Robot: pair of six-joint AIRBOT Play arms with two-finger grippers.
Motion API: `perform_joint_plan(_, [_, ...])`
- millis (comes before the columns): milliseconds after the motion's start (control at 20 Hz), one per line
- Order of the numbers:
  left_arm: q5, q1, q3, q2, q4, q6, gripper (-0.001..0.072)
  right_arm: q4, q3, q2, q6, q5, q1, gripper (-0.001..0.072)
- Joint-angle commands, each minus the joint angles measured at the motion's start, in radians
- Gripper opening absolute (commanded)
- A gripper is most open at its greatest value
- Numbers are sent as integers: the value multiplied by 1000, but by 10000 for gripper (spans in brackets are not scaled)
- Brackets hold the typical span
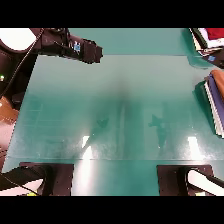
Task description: Fold the shirts.
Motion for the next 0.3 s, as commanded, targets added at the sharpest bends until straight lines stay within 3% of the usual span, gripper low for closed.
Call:
perform_joint_plan(0, [37, 0, 0, 0, 0, 0, 23, 6, 2, -1, -13, -31, 92, 18])
perform_joint_plan(250, [50, 0, 0, 0, 0, 0, 23, 6, 2, -1, -13, -16, 92, 18])
